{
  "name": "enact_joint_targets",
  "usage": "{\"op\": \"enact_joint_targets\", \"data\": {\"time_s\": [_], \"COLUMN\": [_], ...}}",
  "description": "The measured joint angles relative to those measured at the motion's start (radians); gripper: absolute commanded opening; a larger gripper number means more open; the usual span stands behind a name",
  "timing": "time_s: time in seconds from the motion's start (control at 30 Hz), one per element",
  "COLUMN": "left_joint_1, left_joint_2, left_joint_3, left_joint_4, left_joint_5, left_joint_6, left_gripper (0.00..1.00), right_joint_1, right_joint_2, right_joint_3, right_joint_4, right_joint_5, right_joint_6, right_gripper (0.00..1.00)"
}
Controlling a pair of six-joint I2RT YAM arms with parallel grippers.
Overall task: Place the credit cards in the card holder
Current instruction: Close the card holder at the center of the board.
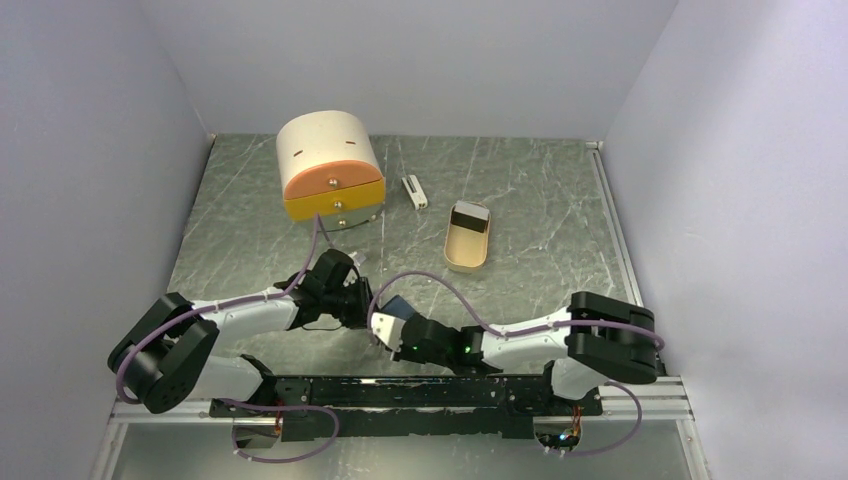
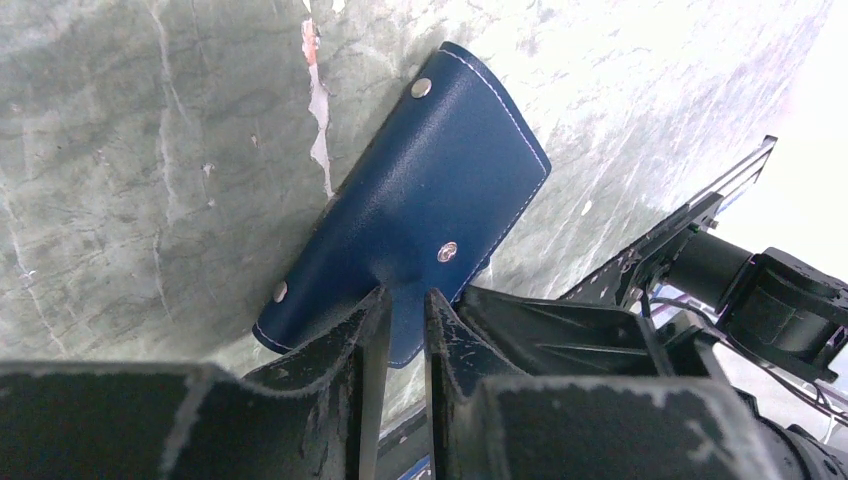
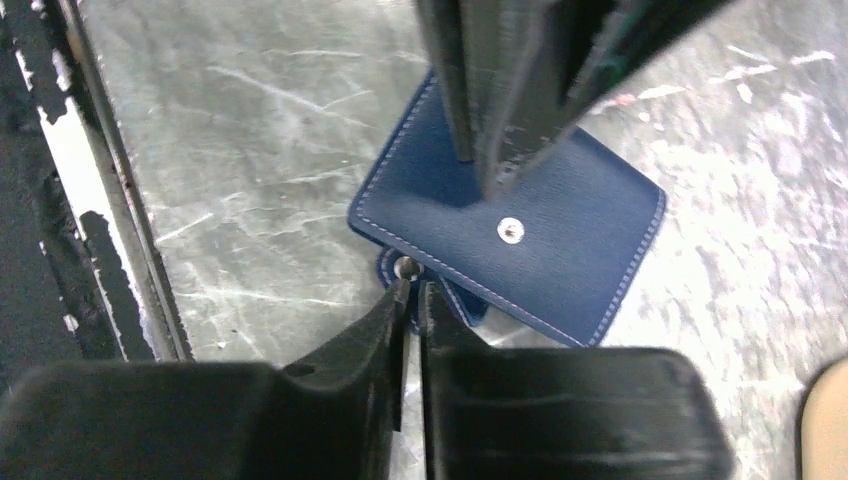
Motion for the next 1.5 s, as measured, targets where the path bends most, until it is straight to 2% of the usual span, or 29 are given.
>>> {"op": "enact_joint_targets", "data": {"time_s": [0.07,0.3,0.37,0.4,0.57,0.67,0.7,0.77,0.9,1.17,1.5], "left_joint_1": [0.000,0.000,0.000,0.000,0.000,0.000,0.002,0.003,0.008,0.015,0.016], "left_joint_2": [0.000,0.013,0.016,0.016,0.016,0.018,0.021,0.029,0.034,0.045,0.053], "left_joint_3": [-0.002,-0.003,-0.003,-0.003,0.002,0.014,0.018,0.022,0.025,0.035,0.044], "left_joint_4": [0.003,0.020,0.024,0.025,0.017,0.003,0.000,-0.003,-0.002,-0.003,-0.008], "left_joint_5": [0.000,0.003,0.005,0.006,0.005,0.000,-0.003,-0.003,-0.003,-0.006,-0.005], "left_joint_6": [-0.004,-0.011,-0.013,-0.013,-0.012,-0.006,-0.004,-0.004,-0.003,0.005,0.006], "left_gripper": [0.25,0.25,0.25,0.26,0.26,0.26,0.26,0.26,0.26,0.26,0.25], "right_joint_1": [0.000,-0.002,-0.002,-0.002,-0.002,-0.002,-0.002,-0.002,-0.001,-0.003,-0.014], "right_joint_2": [-0.027,-0.140,-0.146,-0.148,-0.094,-0.040,-0.024,0.010,0.052,0.000,-0.117], "right_joint_3": [-0.015,-0.083,-0.106,-0.115,-0.098,-0.066,-0.050,-0.023,0.003,-0.055,-0.113], "right_joint_4": [0.001,0.025,0.053,0.062,0.061,0.063,0.063,0.069,0.082,0.122,0.097], "right_joint_5": [0.033,0.083,0.065,0.051,0.014,0.004,0.003,0.006,0.038,0.099,0.179], "right_joint_6": [0.026,0.148,0.156,0.155,0.098,0.061,0.048,0.035,0.016,0.069,0.304], "right_gripper": [0.00,0.02,0.24,0.29,0.44,0.45,0.44,0.34,0.00,0.00,0.00]}}
